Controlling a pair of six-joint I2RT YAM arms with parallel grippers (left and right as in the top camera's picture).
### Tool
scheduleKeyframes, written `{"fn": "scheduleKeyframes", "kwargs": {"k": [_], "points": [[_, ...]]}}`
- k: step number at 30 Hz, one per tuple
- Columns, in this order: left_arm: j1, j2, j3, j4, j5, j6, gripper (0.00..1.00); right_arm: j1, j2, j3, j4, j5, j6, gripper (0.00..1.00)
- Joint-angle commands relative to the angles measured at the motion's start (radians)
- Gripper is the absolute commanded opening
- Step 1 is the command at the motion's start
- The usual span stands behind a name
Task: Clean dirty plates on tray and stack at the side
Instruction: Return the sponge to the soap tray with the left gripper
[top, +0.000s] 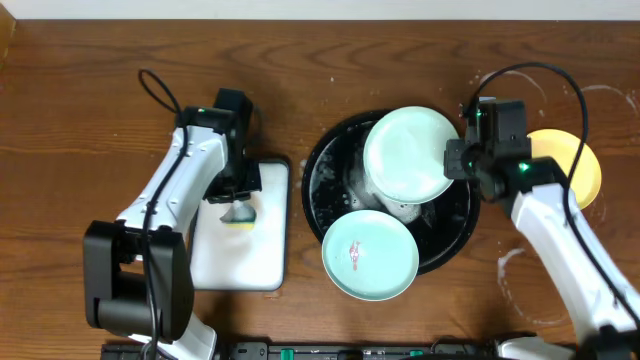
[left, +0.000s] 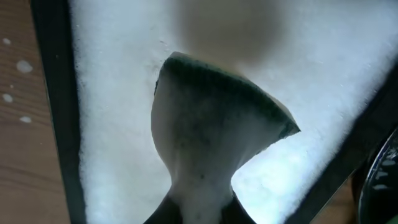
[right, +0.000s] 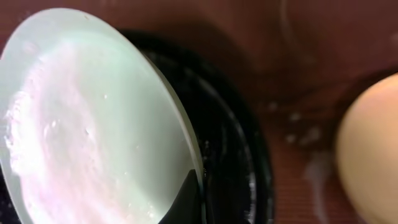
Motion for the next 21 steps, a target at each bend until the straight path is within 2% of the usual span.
{"fn": "scheduleKeyframes", "kwargs": {"k": [1,7,21], "points": [[0.006,-0.007,-0.002,0.008,0.029,-0.006,0.08,0.068,-0.061,0.004,-0.003,0.190,-0.034,0.01],[0.006,-0.007,-0.002,0.007,0.029,-0.005,0.11,0.180,-0.101,0.004,-0.003,0.441,-0.106,0.01],[0.006,-0.007,-0.002,0.007,0.029,-0.005,0.13,0.510,-0.101,0.004,0.045,1.048,-0.304,0.01]]}}
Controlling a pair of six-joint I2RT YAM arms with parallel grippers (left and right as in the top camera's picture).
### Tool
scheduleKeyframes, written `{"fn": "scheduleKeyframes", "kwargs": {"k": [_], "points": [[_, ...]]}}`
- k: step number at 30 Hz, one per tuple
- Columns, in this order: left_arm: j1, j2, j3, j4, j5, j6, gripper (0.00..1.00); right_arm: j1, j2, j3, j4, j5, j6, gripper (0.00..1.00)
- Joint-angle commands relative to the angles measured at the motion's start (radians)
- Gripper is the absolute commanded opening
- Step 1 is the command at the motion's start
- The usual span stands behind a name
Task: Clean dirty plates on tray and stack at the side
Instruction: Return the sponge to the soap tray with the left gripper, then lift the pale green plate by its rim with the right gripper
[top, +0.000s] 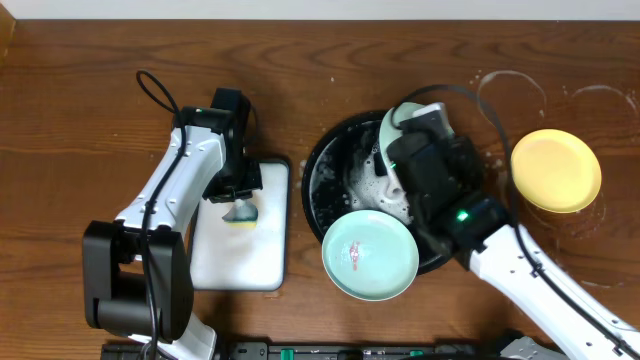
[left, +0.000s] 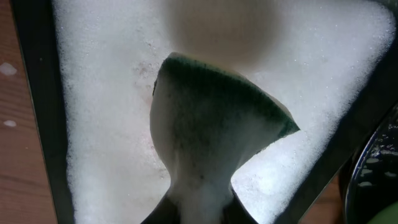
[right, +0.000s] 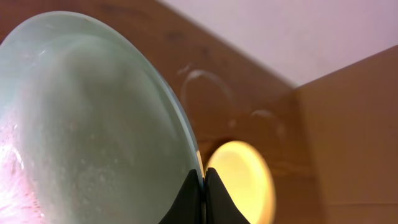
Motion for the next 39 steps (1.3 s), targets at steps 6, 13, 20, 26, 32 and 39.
{"fn": "scheduleKeyframes", "kwargs": {"k": [6,13,20,26,32,39], "points": [[0.002,-0.007,-0.002,-0.005,0.002,-0.005,0.13,0.111,-0.015,0.004,0.089,0.326,-0.182,0.01],[0.002,-0.007,-0.002,-0.005,0.002,-0.005,0.13,0.146,-0.015,0.004,0.145,0.338,-0.256,0.01],[0.002,-0.007,-0.002,-0.005,0.002,-0.005,0.14,0.171,-0.015,0.004,0.177,0.343,-0.293,0.01],[0.002,-0.007,-0.002,-0.005,0.002,-0.005,0.14,0.171,-0.015,0.004,0.177,0.343,-0.301,0.01],[0.002,-0.007,-0.002,-0.005,0.002,-0.005,0.15,0.171,-0.014,0.004,0.177,0.343,-0.301,0.01],[0.002,-0.007,-0.002,-0.005,0.002,-0.005,0.15,0.171,-0.014,0.004,0.177,0.343,-0.301,0.01]]}}
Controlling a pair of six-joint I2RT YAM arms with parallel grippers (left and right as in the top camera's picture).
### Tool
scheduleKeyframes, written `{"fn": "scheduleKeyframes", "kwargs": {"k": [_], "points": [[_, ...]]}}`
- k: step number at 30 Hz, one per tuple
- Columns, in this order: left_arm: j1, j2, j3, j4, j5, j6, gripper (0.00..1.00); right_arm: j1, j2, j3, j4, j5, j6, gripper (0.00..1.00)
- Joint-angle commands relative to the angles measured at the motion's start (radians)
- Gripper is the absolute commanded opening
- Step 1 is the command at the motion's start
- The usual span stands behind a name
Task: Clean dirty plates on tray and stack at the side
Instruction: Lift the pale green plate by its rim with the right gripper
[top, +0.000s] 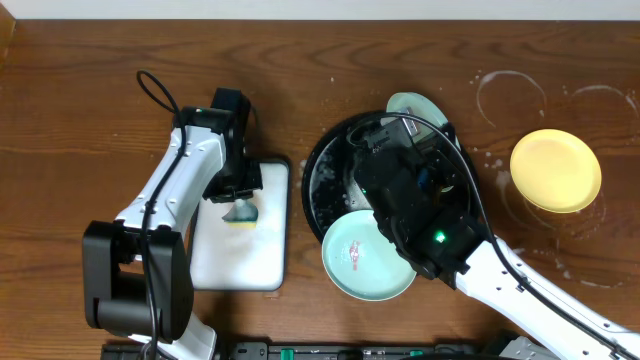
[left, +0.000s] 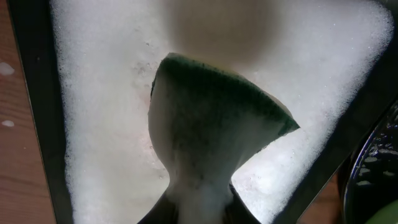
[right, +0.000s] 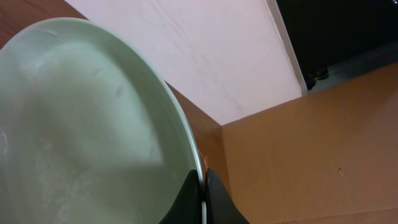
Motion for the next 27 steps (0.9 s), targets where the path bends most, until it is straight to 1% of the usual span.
{"fn": "scheduleKeyframes", "kwargs": {"k": [1,16,20,21,22,23,25,26,27], "points": [[0.002,-0.007,-0.002,-0.005,-0.002,-0.005,0.15,0.012,-0.014,0.004,0.006,0.033,-0.006,0.01],[0.002,-0.007,-0.002,-0.005,-0.002,-0.005,0.15,0.010,-0.014,0.004,0.006,0.033,0.000,0.01],[0.002,-0.007,-0.002,-0.005,-0.002,-0.005,0.15,-0.023,-0.011,0.001,0.001,0.011,0.090,0.01],[0.002,-0.007,-0.002,-0.005,-0.002,-0.005,0.16,-0.068,-0.003,0.001,-0.013,-0.121,0.114,0.01],[0.002,-0.007,-0.002,-0.005,-0.001,-0.005,0.15,-0.082,0.000,0.001,-0.021,-0.162,0.109,0.01],[0.002,-0.007,-0.002,-0.005,-0.002,-0.005,0.15,-0.090,0.000,0.001,-0.025,-0.148,0.108,0.01],[0.002,-0.007,-0.002,-0.005,-0.002,-0.005,0.15,-0.090,-0.001,0.001,-0.016,-0.042,0.151,0.01],[0.002,-0.007,-0.002,-0.006,-0.001,-0.005,0.15,-0.086,-0.001,0.001,-0.013,-0.041,0.163,0.01],[0.002,-0.007,-0.002,-0.005,-0.002,-0.005,0.15,-0.076,-0.001,0.001,-0.016,-0.098,0.142,0.01]]}}
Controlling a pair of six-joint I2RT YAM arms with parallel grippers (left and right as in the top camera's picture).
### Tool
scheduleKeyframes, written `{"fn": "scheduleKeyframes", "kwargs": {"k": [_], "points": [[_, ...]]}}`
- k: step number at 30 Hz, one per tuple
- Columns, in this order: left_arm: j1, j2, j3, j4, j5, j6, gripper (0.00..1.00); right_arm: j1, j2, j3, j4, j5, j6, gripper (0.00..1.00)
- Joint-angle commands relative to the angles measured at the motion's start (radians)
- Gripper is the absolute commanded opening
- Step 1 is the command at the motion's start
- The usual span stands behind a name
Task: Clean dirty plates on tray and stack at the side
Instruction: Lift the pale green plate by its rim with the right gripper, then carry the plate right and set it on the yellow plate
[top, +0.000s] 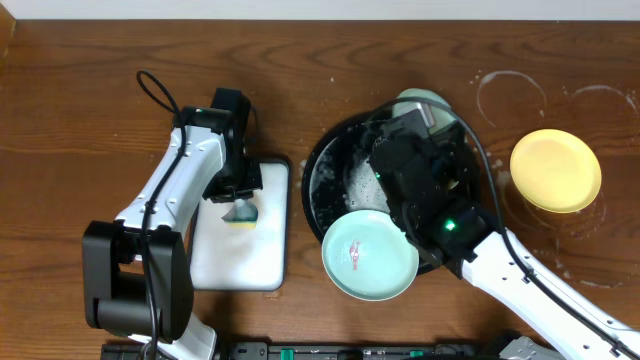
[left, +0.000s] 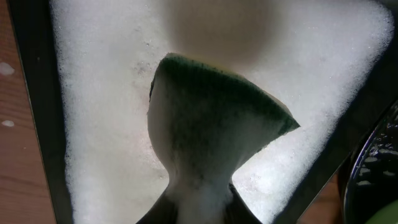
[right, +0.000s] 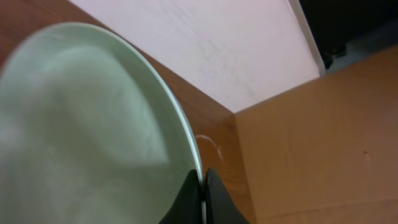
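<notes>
My right gripper (right: 202, 186) is shut on the rim of a pale green plate (right: 87, 124), held up on edge over the black round tray (top: 330, 170); overhead only a sliver of that plate (top: 420, 100) shows behind the arm. A second pale green plate (top: 370, 255) with red marks lies at the tray's front edge. A yellow plate (top: 556, 170) sits on the table to the right. My left gripper (left: 198, 205) is shut on a soapy green sponge (left: 211, 124), which rests in the foam of the white tray (top: 240, 250).
The white foam tray (left: 99, 93) has dark edges, with wood table (top: 80, 120) to its left. Foam and water lie in the black tray. Wet rings mark the table at the far right (top: 510, 95). Cables run from both arms.
The right arm shifted slightly to the right over the black tray, and the held plate has tilted a little. The left gripper and sponge stayed put.
At first my right gripper held the pale green plate nearly flat over the black tray from the right side. Then the arm stood over the tray with the plate turned up on edge, and it stays so now. The left gripper kept the sponge in the foam throughout.
</notes>
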Motion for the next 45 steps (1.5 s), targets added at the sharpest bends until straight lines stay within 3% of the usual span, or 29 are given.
{"fn": "scheduleKeyframes", "kwargs": {"k": [1,4,6,9,17,21,25,29,36,45], "points": [[0.002,-0.007,-0.002,-0.005,-0.002,-0.005,0.15,0.018,-0.003,0.002,-0.007,-0.072,0.006,0.01],[0.002,-0.007,-0.002,-0.004,-0.002,-0.005,0.15,-0.015,0.011,0.002,0.002,0.034,0.070,0.01],[0.002,-0.007,-0.002,-0.005,-0.002,-0.005,0.15,-0.016,0.012,0.002,-0.030,-0.122,0.039,0.01],[0.002,-0.007,-0.002,-0.011,-0.002,-0.005,0.16,-0.023,0.019,0.002,-0.018,0.009,0.075,0.01],[0.002,-0.007,-0.002,-0.011,-0.002,-0.005,0.16,0.000,0.016,0.002,-0.007,0.068,0.008,0.01],[0.002,-0.007,-0.002,-0.011,-0.002,-0.005,0.15,-0.046,0.017,0.002,-0.028,-0.024,0.122,0.01],[0.002,-0.007,-0.002,-0.012,-0.002,-0.005,0.16,-0.137,0.016,0.002,-0.097,-0.228,0.341,0.01],[0.002,-0.007,-0.002,-0.011,-0.002,-0.004,0.16,-0.310,0.011,0.002,-0.141,-0.575,0.547,0.01],[0.002,-0.007,-0.002,-0.011,-0.002,-0.002,0.16,-0.778,0.006,0.002,-0.183,-1.169,0.796,0.01],[0.002,-0.007,-0.002,-0.011,-0.002,-0.002,0.16,-1.210,0.027,0.001,-0.244,-1.211,0.853,0.01]]}}
